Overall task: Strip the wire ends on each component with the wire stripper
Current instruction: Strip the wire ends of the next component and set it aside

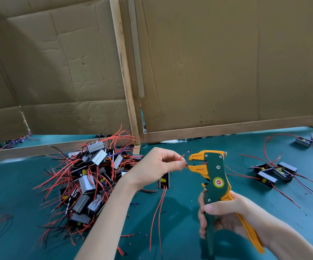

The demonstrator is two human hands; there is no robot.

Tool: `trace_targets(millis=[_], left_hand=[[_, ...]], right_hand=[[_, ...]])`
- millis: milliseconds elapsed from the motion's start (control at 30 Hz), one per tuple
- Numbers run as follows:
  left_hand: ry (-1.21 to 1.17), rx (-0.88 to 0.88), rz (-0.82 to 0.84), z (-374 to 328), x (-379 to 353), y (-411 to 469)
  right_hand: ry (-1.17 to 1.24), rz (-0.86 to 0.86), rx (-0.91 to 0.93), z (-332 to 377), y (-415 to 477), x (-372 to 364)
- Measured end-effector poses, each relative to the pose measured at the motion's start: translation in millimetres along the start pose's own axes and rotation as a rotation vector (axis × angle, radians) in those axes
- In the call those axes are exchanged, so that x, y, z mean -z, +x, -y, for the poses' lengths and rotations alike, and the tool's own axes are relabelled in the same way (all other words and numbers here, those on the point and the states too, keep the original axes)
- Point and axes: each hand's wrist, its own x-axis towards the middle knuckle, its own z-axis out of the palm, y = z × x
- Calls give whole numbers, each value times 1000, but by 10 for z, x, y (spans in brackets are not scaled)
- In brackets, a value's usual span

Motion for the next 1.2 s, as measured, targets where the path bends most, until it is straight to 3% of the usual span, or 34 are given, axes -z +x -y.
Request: trace_targets(millis=[333, 700, 833, 967, 1200], left_hand=[[10, 15, 26, 12, 32, -4], [-37, 7, 51, 13, 103, -35], [-81, 7, 43, 79, 81, -40], [-113, -7, 29, 100, -8, -20], [67, -129, -59, 37, 75, 6]], right_hand=[[-44, -29, -3, 17, -13, -57], [-27, -211, 8, -47, -11, -223], [-30, -365, 45, -109, 37, -238], [150, -237, 78, 4, 24, -187], [83, -154, 107, 46, 2, -97]])
